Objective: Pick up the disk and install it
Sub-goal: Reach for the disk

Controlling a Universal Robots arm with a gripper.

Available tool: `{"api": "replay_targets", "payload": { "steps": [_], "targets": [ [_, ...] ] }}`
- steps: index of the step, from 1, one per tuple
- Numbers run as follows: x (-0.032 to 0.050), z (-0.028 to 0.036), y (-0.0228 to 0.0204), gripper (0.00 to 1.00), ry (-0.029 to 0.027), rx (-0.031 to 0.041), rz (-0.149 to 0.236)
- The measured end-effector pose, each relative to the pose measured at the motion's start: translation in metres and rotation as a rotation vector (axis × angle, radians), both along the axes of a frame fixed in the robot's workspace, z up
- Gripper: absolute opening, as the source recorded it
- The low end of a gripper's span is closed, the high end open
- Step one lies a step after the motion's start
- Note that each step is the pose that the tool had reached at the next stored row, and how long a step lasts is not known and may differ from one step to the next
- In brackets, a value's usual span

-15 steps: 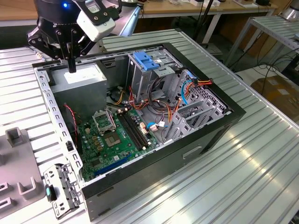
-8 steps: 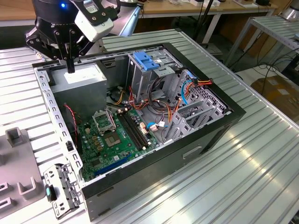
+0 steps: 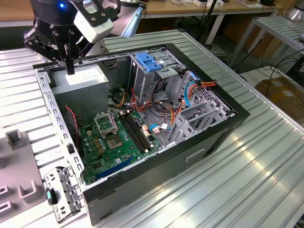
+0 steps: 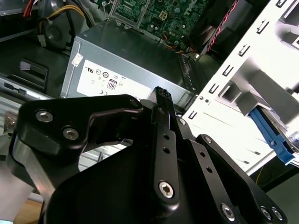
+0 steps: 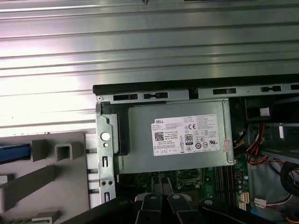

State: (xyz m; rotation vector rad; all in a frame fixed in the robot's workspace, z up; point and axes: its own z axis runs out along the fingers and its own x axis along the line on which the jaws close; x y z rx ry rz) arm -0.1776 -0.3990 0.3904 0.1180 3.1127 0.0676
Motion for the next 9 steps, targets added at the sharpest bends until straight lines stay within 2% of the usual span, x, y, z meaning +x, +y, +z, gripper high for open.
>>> {"api": "replay_targets", "payload": {
  "steps": [6, 9],
  "targets": [
    [-0.0038, 0.0, 0.0, 0.11, 0.0, 0.0, 0.0],
    [-0.0091, -0.0001, 0.0, 0.11, 0.0, 0.0, 0.0]
  ]
}}
